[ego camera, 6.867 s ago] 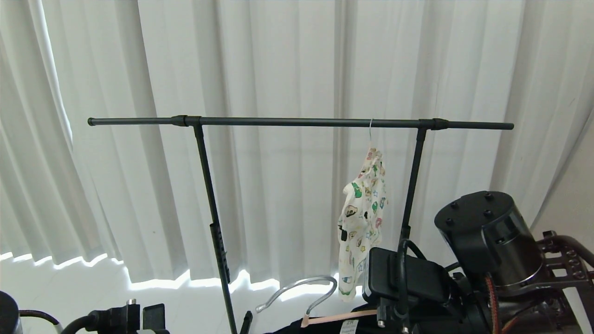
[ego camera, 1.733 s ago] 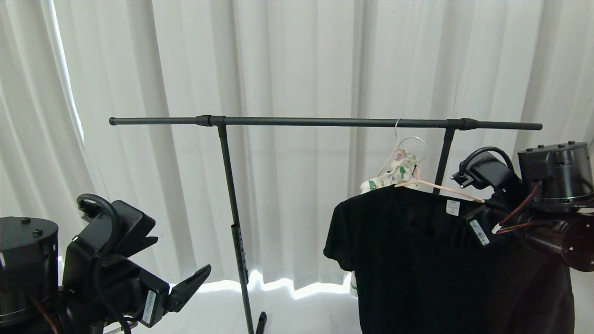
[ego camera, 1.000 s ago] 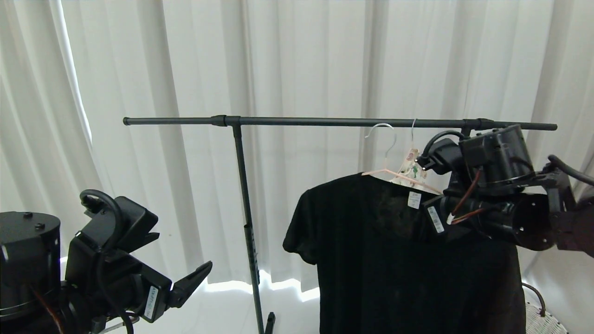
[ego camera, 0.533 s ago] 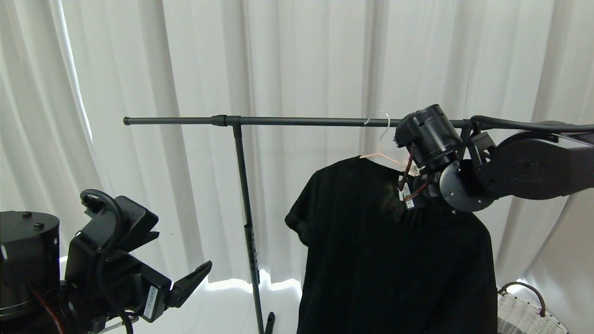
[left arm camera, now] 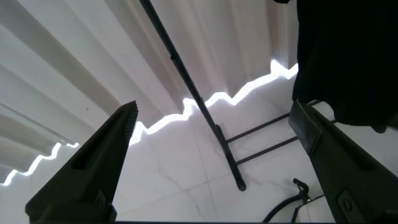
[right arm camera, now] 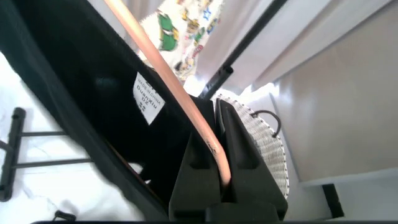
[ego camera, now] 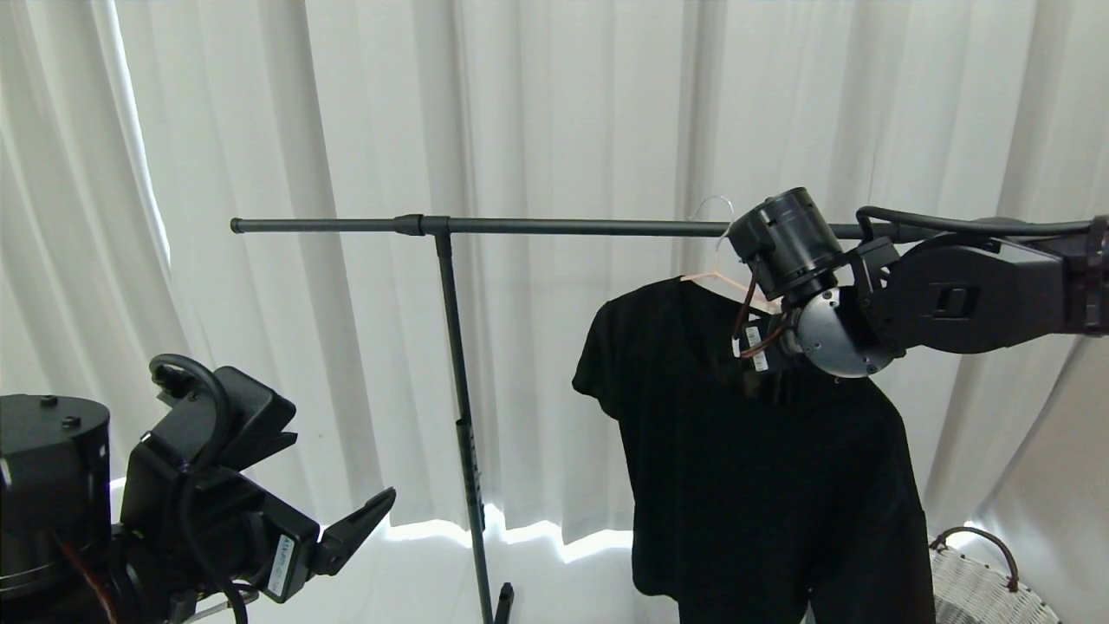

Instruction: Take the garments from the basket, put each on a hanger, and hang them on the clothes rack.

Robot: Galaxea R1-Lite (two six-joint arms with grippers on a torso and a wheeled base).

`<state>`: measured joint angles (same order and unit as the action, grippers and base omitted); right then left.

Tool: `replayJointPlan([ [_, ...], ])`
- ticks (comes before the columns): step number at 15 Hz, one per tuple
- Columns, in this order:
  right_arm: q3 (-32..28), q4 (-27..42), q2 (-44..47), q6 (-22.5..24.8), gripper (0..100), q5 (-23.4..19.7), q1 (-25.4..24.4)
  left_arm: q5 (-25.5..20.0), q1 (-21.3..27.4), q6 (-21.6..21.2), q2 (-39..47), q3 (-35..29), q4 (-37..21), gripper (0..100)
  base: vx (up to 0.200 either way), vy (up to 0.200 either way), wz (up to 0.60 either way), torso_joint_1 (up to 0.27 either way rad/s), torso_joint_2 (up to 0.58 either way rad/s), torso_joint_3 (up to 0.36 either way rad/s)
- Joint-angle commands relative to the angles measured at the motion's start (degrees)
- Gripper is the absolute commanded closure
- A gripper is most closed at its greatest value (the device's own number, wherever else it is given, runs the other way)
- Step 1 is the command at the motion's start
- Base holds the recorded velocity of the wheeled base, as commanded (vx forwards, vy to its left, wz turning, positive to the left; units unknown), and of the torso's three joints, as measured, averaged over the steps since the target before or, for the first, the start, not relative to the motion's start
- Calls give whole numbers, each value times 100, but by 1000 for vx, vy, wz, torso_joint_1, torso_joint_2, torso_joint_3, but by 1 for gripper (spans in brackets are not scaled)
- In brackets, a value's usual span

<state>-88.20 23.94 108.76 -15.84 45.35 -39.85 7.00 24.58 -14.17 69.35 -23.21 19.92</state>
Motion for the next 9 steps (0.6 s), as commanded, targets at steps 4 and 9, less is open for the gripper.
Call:
replayJointPlan([
  [4,-83,5,4,10,100,18,-40,3,3,2,-1,1,3,0,100,0,0,0,1,1],
  [9,-119,32,-31,28,100,79,-190,-5,21,10,-1,-17,3,0,200,0,0,0,-1,2],
])
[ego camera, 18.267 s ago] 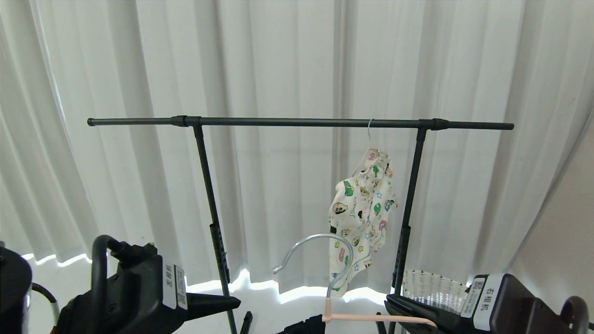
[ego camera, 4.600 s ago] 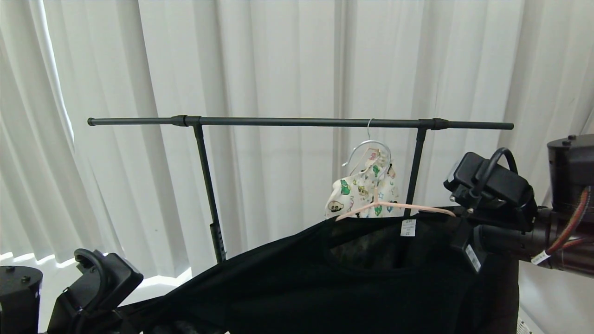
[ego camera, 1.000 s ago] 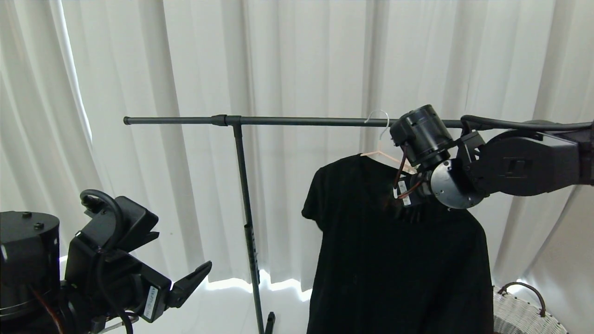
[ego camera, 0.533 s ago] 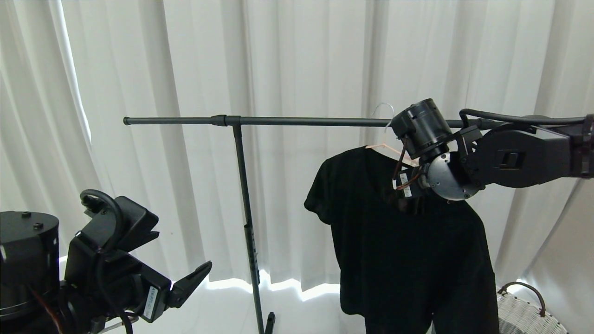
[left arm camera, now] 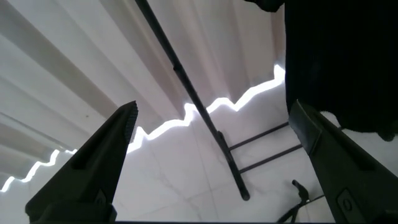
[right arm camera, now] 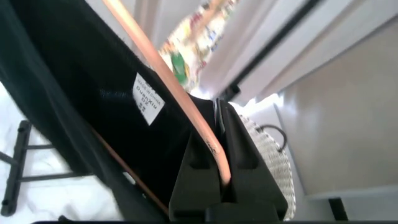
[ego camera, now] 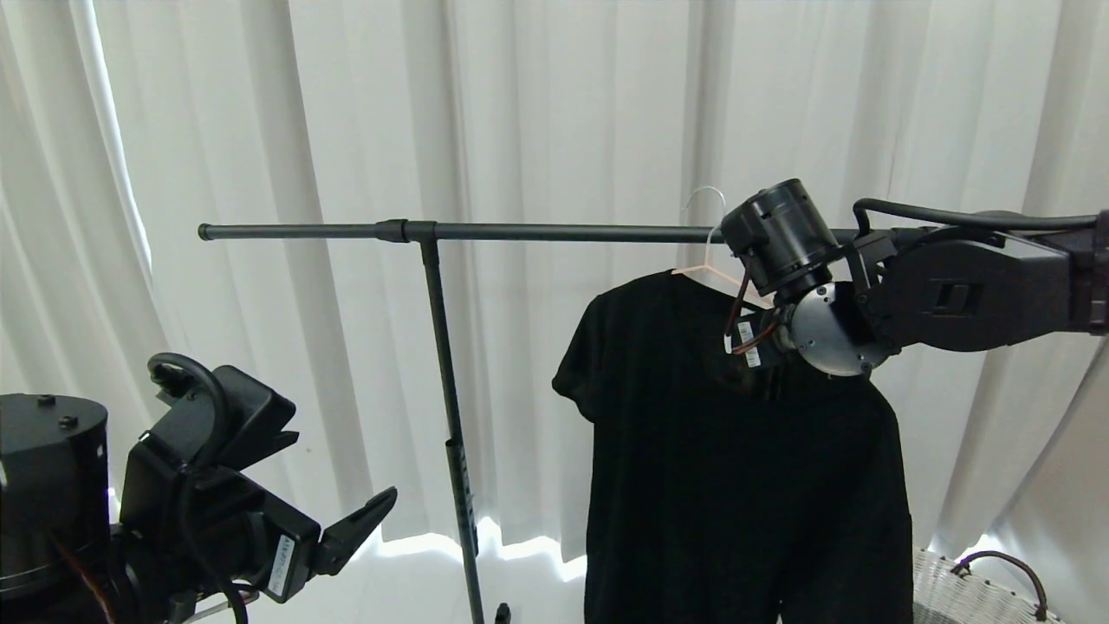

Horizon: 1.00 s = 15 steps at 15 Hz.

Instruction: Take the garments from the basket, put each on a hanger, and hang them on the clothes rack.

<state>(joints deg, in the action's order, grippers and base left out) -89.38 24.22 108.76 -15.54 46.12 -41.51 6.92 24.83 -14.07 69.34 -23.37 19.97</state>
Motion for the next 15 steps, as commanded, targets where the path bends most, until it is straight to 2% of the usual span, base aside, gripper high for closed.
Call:
replayJointPlan([
  [1,0,4,-22,-1,100,82,-24,2,-5,1,-8,-1,-2,0,200,0,0,-2,2,2],
  [4,0,-5,-22,-1,100,205,-24,2,4,-8,-8,-1,-2,0,200,0,0,1,2,-1],
  [11,8,4,4,16,100,213,11,2,110,-8,-26,-1,-2,0,0,0,0,0,0,0],
  [15,-361,4,356,341,100,231,424,2,110,-8,-26,-1,-2,0,0,0,0,0,0,0],
])
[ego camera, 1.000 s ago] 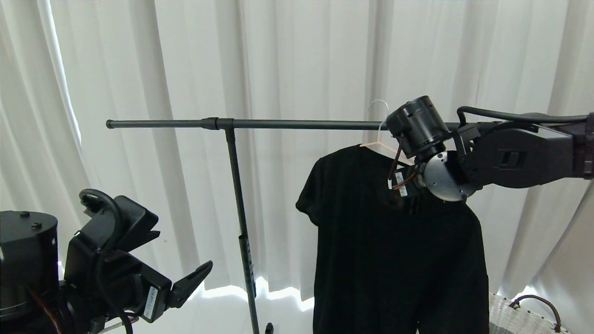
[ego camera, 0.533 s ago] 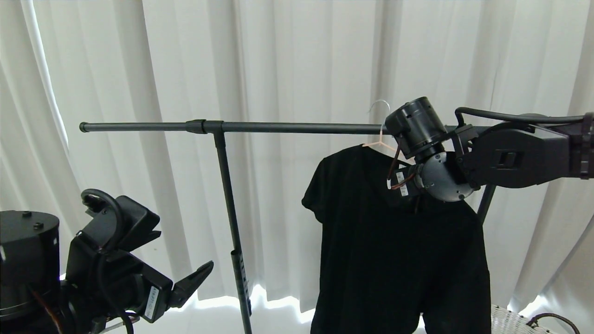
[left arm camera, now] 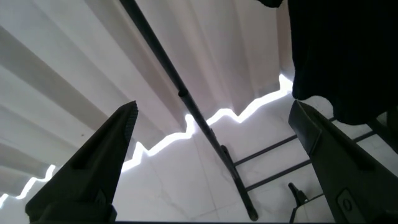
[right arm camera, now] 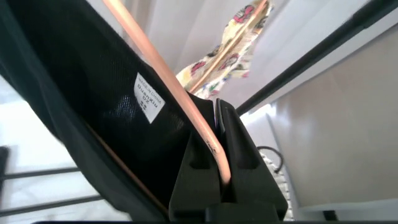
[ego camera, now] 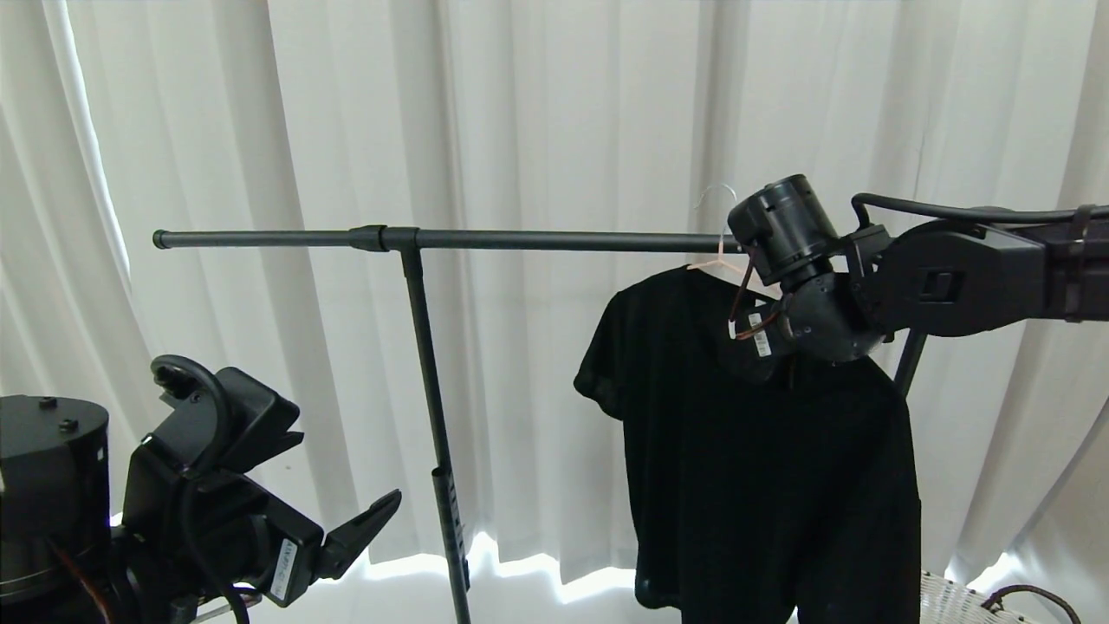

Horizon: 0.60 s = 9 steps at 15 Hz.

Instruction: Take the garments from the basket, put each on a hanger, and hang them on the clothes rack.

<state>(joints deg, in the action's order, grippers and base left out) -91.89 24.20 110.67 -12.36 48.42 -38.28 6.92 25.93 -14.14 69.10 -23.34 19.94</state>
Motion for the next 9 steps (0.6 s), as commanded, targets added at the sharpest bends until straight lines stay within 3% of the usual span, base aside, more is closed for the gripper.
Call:
replayJointPlan([
  [1,-127,-3,227,76,100,1,136,2,0,-1,-10,-3,1,0,0,0,0,0,0,0],
  [9,-154,-12,588,67,100,106,224,2,0,-1,-28,5,1,0,0,0,0,0,0,0],
])
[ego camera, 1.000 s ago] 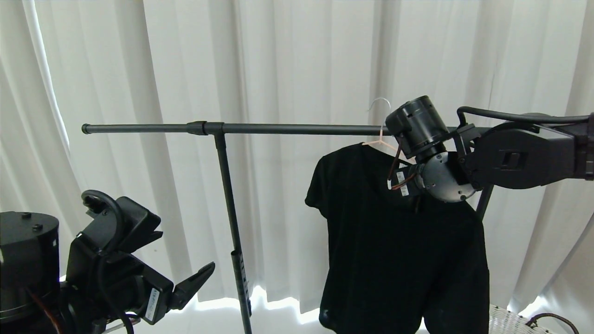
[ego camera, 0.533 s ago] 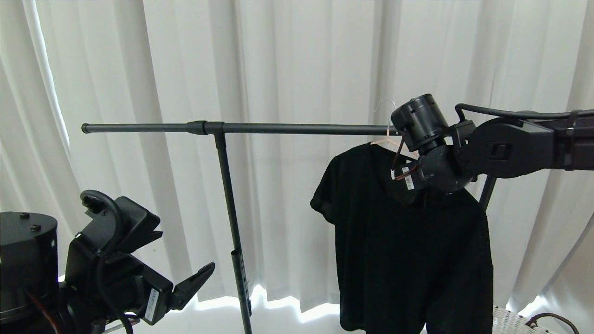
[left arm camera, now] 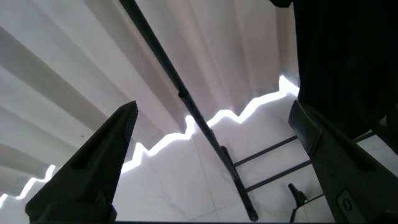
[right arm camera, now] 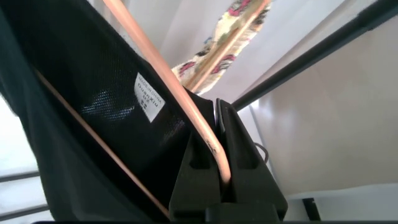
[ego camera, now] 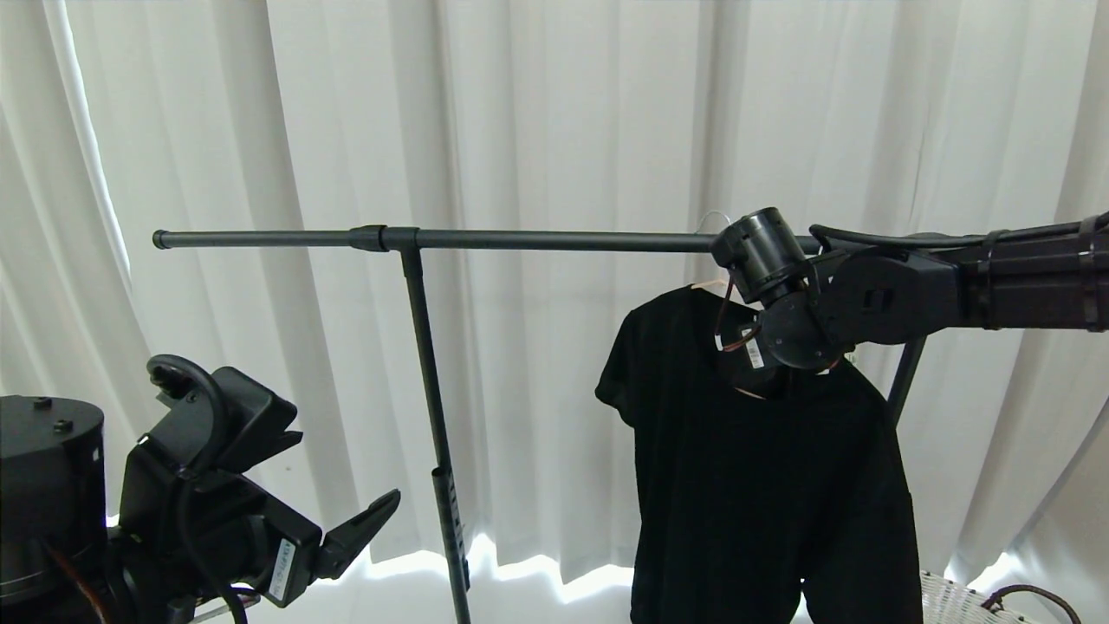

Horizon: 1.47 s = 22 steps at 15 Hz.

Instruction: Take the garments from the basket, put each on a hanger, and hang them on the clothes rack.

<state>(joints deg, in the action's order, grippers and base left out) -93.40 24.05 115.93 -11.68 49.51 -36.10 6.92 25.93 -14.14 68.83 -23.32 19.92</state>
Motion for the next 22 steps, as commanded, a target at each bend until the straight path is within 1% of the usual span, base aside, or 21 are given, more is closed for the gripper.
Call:
replayJointPlan([
  [1,-2,3,70,-1,100,-2,15,2,0,-1,-1,-6,3,0,0,0,0,0,0,0],
  [9,-108,-23,123,-19,100,15,147,2,0,8,-10,3,3,0,0,0,0,0,0,0],
  [15,-169,-23,158,-19,100,6,156,2,0,-1,-10,-6,3,0,0,0,0,0,0,0],
  [16,-169,-23,158,-27,0,6,156,2,0,-1,-10,-6,3,0,0,0,0,0,0,0],
  [20,-169,-243,123,-212,0,24,129,2,-9,8,-10,3,3,0,0,0,0,0,0,0],
  [22,-143,-234,-97,-221,0,15,76,11,-27,8,-10,-6,3,0,0,0,0,0,0,0],
])
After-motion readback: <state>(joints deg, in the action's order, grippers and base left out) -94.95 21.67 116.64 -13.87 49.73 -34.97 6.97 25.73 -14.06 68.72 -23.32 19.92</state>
